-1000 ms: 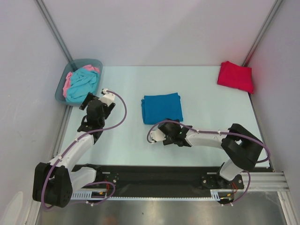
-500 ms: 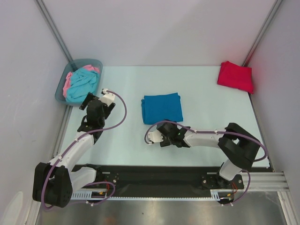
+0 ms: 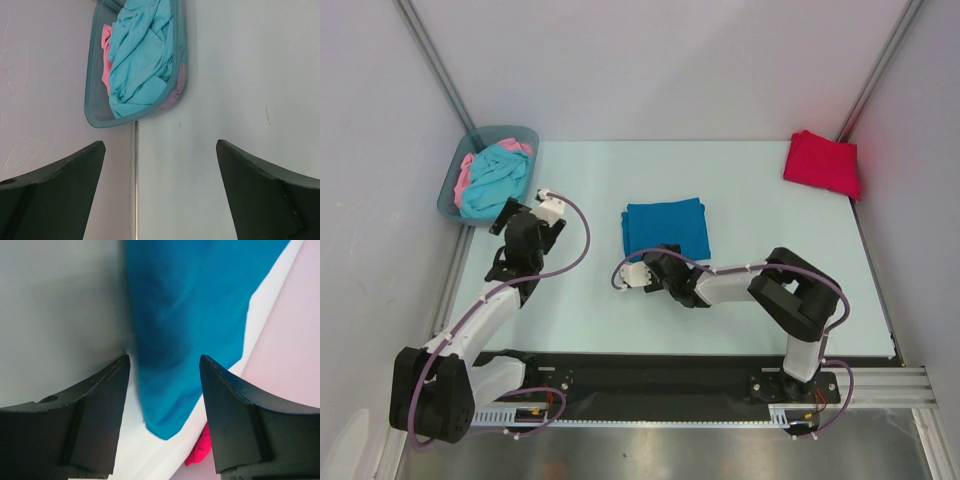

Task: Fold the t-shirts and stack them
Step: Neatly place the folded tshirt to the corner

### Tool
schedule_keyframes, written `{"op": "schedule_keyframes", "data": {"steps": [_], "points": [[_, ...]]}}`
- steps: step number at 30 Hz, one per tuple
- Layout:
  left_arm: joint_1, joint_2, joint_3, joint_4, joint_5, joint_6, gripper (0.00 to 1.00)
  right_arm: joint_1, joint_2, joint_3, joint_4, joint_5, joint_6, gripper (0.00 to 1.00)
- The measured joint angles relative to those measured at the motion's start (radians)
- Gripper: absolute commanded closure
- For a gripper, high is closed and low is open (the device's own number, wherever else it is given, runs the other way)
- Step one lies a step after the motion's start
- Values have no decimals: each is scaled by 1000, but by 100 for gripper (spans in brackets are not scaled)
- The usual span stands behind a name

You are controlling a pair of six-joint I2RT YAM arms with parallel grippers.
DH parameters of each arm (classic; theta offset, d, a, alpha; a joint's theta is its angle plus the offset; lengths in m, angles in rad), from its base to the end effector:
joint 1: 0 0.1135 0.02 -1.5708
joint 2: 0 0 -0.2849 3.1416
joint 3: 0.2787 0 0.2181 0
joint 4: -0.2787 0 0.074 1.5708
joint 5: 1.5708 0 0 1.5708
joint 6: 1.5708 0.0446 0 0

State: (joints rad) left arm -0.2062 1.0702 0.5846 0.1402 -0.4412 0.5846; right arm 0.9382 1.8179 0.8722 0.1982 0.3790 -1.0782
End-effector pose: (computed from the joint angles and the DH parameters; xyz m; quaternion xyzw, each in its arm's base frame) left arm 0.2039 -0.0232 0.2799 0.1914 0.7851 0.2814 0.5175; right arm 0.2177 0.2690 0.1763 -0.7211 0.5438 -0.1997 0.3799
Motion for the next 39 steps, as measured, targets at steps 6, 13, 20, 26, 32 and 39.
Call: {"op": "schedule_keyframes", "data": {"steps": [6,13,20,26,32,39], "points": [[0,-3,0,0,-1,0,0,-58,68,45,83,-26,-29,39],[2,-8,0,6,-2,0,0,-108,111,61,102,-81,-58,97],[4,-8,0,8,-2,0,0,-120,95,108,-12,-122,-58,100],[4,-8,0,8,-2,0,0,-135,13,174,-290,-203,-48,100],[4,-8,0,8,-2,0,0,-141,-80,274,-465,-213,-57,100],[4,-8,0,8,-2,0,0,-179,-119,298,-362,-119,-129,100]]}}
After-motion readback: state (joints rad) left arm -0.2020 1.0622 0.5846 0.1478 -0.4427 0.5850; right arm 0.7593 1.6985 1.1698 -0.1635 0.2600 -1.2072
